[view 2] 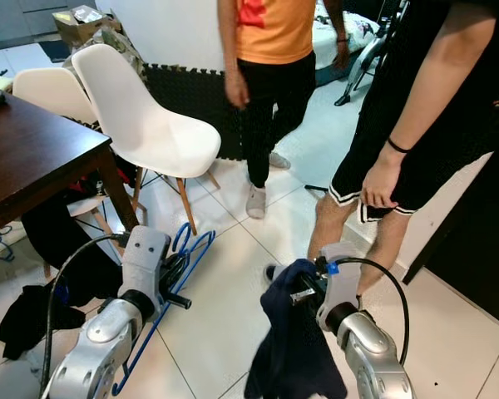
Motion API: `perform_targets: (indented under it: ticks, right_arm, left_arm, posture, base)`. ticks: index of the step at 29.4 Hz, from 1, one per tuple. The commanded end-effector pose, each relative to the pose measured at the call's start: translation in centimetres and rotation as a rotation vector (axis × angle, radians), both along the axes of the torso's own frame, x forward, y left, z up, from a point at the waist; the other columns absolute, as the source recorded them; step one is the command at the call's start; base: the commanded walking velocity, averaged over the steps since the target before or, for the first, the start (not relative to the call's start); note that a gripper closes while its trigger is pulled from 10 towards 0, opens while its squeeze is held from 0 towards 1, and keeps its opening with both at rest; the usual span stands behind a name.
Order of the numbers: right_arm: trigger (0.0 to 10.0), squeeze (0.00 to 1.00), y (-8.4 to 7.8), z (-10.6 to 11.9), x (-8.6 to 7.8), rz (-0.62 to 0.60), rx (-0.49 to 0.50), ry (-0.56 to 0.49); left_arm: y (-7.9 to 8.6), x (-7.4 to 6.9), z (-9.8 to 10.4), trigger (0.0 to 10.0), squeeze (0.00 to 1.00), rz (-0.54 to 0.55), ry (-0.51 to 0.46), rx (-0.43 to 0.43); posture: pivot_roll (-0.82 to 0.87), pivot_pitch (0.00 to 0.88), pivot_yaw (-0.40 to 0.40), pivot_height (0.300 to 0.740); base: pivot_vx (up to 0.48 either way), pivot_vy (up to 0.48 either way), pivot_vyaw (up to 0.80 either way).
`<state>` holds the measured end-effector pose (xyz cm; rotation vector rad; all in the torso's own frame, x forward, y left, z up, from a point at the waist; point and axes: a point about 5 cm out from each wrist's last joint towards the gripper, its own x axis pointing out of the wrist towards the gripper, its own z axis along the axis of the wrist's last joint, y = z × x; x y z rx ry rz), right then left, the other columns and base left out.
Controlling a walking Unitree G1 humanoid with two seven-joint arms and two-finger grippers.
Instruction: Hang hanger
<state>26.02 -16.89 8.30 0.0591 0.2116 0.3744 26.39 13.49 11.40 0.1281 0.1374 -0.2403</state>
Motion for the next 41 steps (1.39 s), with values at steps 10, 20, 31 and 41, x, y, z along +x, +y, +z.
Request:
perform_targets:
  ticks: [10,20,31,41]
  right_arm:
    - [10.0,0.00,0.03,0.64,-0.40,0.024,0.002,0.006]
    - [10.0,0.00,-0.04,0.63,-0.56,0.020,-0.004,0.003]
    - [10.0,0.00,-0.14,0.86,-0.60,0.018,0.001,-0.006]
    - [10.0,0.00,-0.22,1.04,-0.44,0.021,-0.006,-0.009]
  left_arm:
    - [-0.19,-0.53,-0.08,10.0,0.00,0.008,0.046,-0.001]
    - [-0.33,-0.58,-0.20,10.0,0.00,0.001,0.055,-0.005]
    - [-0.50,-0.58,-0.08,10.0,0.00,-0.005,0.059,-0.010]
    - [-0.46,-0.22,0.42,10.0,0.00,-0.004,0.036,0.000]
  posture:
    - [0.08,0.076,-0.048,0.740]
    - [0.08,0.064,-0.044,0.740]
    - [0.07,0.067,-0.047,0.740]
    - [0.07,0.070,-0.051,0.740]
  base:
    - [0.285,0.000,0.00]
    - [0.333,0.000,0.05]
    - [0.335,0.000,0.74]
    - [0.337,0.000,0.66]
